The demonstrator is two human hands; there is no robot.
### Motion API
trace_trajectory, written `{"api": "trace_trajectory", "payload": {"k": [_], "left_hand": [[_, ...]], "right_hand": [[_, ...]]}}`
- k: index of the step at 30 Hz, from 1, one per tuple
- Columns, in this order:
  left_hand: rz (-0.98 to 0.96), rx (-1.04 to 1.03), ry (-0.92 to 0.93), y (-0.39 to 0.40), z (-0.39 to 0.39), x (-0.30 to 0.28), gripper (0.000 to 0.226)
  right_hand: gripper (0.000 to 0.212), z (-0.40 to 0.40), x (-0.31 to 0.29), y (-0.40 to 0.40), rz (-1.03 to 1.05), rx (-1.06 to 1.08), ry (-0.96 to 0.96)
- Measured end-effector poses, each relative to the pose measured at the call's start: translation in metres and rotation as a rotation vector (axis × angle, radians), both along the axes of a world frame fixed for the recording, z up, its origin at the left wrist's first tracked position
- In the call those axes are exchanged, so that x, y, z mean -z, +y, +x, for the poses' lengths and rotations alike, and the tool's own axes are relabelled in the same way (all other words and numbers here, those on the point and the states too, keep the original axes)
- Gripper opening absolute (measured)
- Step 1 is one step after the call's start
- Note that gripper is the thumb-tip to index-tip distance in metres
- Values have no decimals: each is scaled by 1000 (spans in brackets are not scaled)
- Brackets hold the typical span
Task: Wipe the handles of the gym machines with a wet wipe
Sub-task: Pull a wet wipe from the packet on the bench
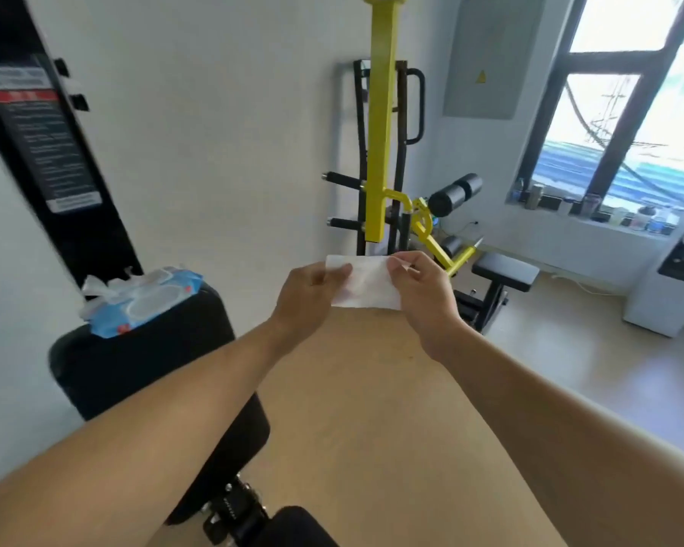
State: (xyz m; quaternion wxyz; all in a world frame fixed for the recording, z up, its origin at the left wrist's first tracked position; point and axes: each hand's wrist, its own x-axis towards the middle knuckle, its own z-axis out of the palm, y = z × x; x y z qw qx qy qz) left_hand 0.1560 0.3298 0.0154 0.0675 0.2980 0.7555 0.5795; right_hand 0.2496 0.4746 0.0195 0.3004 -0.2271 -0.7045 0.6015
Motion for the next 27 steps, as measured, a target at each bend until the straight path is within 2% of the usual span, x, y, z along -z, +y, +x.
{"api": "trace_trajectory", "payload": {"k": [3, 5, 7, 9, 13, 20, 24, 27], "left_hand": [[29, -21, -175, 68, 40, 13, 24], [56, -5, -246, 108, 57, 16, 21], [64, 3, -290, 145, 67, 19, 17], [74, 6, -333, 176, 72, 24, 16], [85, -1, -400, 230, 66, 38, 17], [85, -9, -382, 324, 10, 49, 23], [103, -50, -433, 374, -56, 52, 28], [137, -69, -462, 405, -108, 53, 16]], "right_hand": [[22, 46, 4, 66, -196, -87, -65], [20, 66, 6, 102, -290, -193, -106], [16, 77, 12, 133, -272, -208, -141], [10, 81, 21, 160, -247, -136, -138], [19, 72, 42, 208, -221, -53, -175], [27, 17, 40, 294, -169, -85, -184], [15, -50, 29, 345, -149, -86, -200], [9, -101, 23, 382, -118, -108, -177]]}}
